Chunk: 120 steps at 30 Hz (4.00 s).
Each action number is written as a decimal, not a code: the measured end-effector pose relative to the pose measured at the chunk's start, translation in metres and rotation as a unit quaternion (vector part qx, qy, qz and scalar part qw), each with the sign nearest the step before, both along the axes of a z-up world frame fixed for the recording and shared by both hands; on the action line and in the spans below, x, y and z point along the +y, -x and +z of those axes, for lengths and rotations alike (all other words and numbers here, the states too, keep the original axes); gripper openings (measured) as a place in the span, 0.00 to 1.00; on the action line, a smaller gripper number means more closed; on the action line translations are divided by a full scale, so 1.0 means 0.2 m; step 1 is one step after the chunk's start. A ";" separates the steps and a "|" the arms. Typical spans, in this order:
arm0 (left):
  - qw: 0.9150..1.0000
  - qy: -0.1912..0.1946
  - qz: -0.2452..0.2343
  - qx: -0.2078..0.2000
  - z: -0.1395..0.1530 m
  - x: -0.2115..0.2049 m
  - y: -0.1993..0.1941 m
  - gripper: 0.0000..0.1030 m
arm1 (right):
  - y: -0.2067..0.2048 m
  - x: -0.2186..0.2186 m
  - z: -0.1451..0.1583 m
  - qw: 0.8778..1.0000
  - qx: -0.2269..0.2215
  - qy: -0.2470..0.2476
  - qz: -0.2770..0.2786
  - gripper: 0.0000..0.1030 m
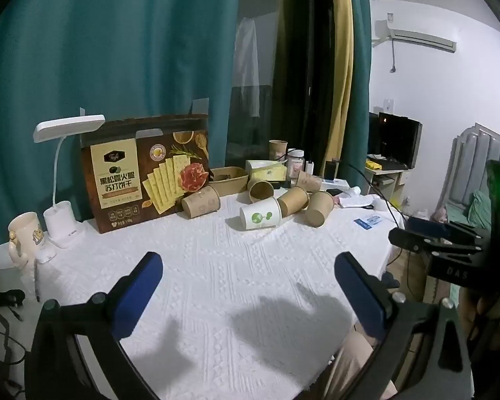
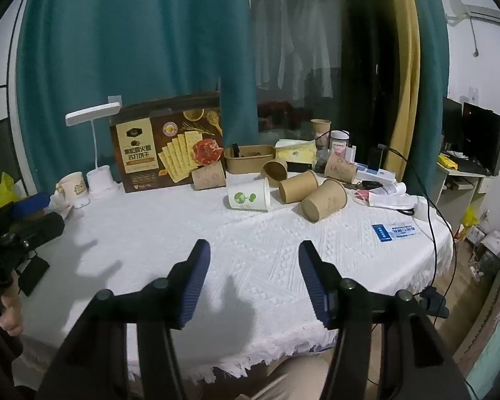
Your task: Flip cup upright
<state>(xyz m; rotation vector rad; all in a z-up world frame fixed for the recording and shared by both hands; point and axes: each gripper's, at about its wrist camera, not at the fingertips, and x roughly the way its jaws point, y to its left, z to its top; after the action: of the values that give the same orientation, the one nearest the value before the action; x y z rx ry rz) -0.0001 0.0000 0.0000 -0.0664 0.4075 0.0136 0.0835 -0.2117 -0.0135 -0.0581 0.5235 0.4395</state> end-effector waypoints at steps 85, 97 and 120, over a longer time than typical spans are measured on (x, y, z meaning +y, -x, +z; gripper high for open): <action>1.000 0.006 0.003 -0.007 0.01 0.02 0.03 1.00 | 0.07 -0.03 -0.08 1.000 -0.014 0.002 0.003 0.53; 1.000 0.008 0.003 -0.001 0.02 0.02 0.02 1.00 | 0.06 -0.03 -0.09 1.000 -0.013 0.002 0.003 0.53; 0.967 -0.113 -0.083 0.213 -0.32 0.34 -0.95 1.00 | -0.74 0.00 -0.35 0.997 0.062 0.017 -0.049 0.60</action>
<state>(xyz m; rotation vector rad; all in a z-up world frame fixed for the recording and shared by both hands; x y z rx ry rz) 0.1907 0.0682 -0.0648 0.2007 0.8378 -0.0914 0.2321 -0.2123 -0.0827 -0.0378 0.6537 0.3387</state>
